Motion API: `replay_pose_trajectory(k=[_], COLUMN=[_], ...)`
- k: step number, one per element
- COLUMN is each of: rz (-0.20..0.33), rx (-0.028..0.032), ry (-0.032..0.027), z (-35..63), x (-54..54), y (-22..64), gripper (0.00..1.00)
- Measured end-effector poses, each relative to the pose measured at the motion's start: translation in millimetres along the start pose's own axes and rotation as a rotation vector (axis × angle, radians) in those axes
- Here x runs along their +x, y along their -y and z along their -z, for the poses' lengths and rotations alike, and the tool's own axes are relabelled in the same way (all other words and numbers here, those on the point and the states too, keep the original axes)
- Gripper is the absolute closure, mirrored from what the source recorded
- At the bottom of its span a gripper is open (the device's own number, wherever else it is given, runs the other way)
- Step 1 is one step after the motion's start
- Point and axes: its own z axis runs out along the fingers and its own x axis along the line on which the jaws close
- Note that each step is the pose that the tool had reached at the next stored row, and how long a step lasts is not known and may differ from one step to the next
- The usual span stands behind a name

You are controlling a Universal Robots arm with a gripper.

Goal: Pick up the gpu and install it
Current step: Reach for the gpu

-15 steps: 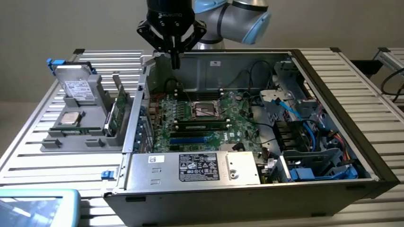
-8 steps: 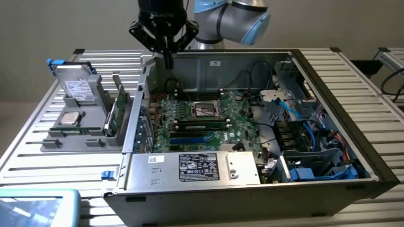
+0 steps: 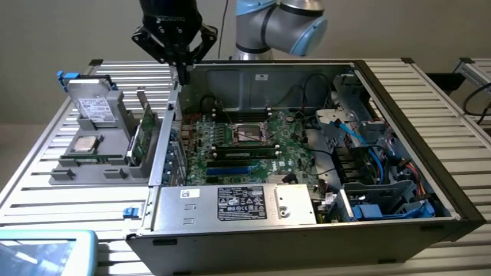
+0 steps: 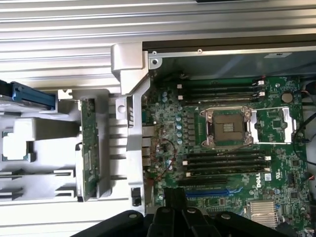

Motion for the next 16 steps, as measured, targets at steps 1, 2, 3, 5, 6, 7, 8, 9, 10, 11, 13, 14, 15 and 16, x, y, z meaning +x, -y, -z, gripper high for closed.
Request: replay_pose_trajectory(k=[1, 2, 3, 5, 6, 7, 8, 9, 10, 11, 13, 14, 15, 16], rz=[0.000, 0.000, 0.000, 0.000, 0.000, 0.000, 0.000, 0.000, 0.000, 0.000, 0.000, 0.000, 0.000, 0.000], rx=[0.0000, 0.0000, 0.0000, 0.0000, 0.0000, 0.0000, 0.0000, -0.0001, 0.0000, 0.0000, 0.0001, 0.0000, 0.0000, 0.0001], ry=[-0.0001, 0.0000, 0.0000, 0.0000, 0.0000, 0.0000, 0.0000, 0.0000, -0.0001, 0.0000, 0.0000, 0.0000, 0.0000, 0.0000], z=[0.0, -0.1, -0.2, -0.4, -0.7, -0.9, -1.3, -1.6, -2.0, -2.6, -4.1, -5.1, -6.1, -7.0], x=[4.3, 8.8, 13.8, 22.4, 27.3, 31.9, 36.4, 40.8, 45.3, 49.8, 59.0, 63.5, 68.0, 72.5], y=[0.2, 0.5, 0.7, 1.2, 1.5, 1.8, 2.1, 2.5, 2.8, 3.0, 3.8, 4.1, 4.4, 4.7], gripper=[0.88, 0.88, 0.88, 0.88, 0.88, 0.88, 0.88, 0.88, 0.88, 0.88, 0.88, 0.88, 0.88, 0.88])
